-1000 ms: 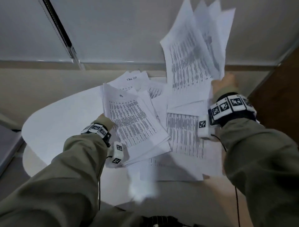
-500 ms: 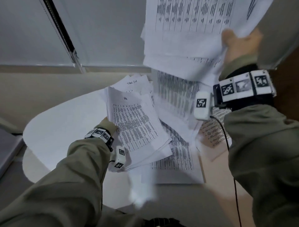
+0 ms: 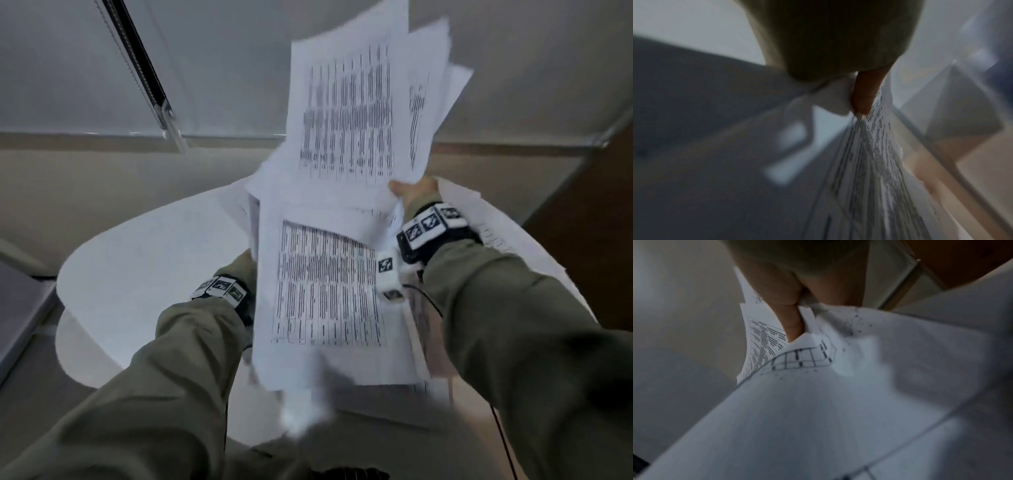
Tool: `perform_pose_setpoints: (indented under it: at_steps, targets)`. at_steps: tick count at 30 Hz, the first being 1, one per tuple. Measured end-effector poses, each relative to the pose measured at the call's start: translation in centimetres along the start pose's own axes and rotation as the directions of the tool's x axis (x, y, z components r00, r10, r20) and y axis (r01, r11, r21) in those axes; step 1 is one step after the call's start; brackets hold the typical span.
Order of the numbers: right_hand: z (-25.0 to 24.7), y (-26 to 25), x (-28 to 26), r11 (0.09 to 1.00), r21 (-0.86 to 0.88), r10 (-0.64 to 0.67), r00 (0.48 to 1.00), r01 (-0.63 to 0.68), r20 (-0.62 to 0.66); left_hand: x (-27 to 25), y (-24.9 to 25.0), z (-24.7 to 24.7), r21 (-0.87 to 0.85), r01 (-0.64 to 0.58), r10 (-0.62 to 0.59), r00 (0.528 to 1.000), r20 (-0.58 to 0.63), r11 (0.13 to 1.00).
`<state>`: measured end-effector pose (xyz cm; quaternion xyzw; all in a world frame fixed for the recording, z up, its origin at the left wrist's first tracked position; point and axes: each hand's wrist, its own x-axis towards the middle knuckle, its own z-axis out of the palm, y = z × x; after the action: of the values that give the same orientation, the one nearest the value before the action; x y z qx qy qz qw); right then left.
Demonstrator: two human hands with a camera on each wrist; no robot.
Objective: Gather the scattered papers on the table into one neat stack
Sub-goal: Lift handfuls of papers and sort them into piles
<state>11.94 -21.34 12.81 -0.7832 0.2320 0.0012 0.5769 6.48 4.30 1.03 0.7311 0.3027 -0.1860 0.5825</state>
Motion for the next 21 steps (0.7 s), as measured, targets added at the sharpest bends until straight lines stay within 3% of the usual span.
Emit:
perform_pose_setpoints:
  at_steps: [3,6,8,10,12,18,21]
  targets:
    - [1.4,2.8,0.7,0.999,-0.033,0.032,0.999,-0.033,-0.027,2.8,-1.6,-0.8,0.06,0.064,-0.064,0.998,0.002,0.996]
    - [2.5,3.6,1.5,0.999,-0.033,0.034,0.997,-0.036,-0.064,0.6,-1.4,-0.5,0.112,0.204,-0.215,0.973,0.089,0.972]
    - [3.1,3.8,1.9,0.999,-0.043,0.01,0.997,-0.013,-0.074,-1.2,-0.8,0.1,0.162,0.129,-0.155,0.974,0.162,0.978]
    - [3.5,3.9,2.2,0.999,-0.038,-0.017,0.997,0.014,-0.081,-0.9,-1.0,0.4,0.317,0.012,-0.037,0.997,0.073,0.948]
    - [3.7,3.5,2.2,0.997,0.005,-0.072,0.992,0.073,-0.103,-0.3,-0.9,0.5,0.356,-0.044,0.025,0.998,0.058,0.933]
    - [1.2,-2.8,1.7,0.908,0.337,-0.13,0.933,0.248,-0.336,0.0,-1.5,0.7,0.471,-0.009,-0.003,1.0,0.025,0.882]
    - [-1.1,-6.3,0.7,0.898,0.372,-0.106,0.936,0.235,-0.336,-0.1,-1.5,0.5,0.528,0.0,-0.02,0.999,0.032,0.849]
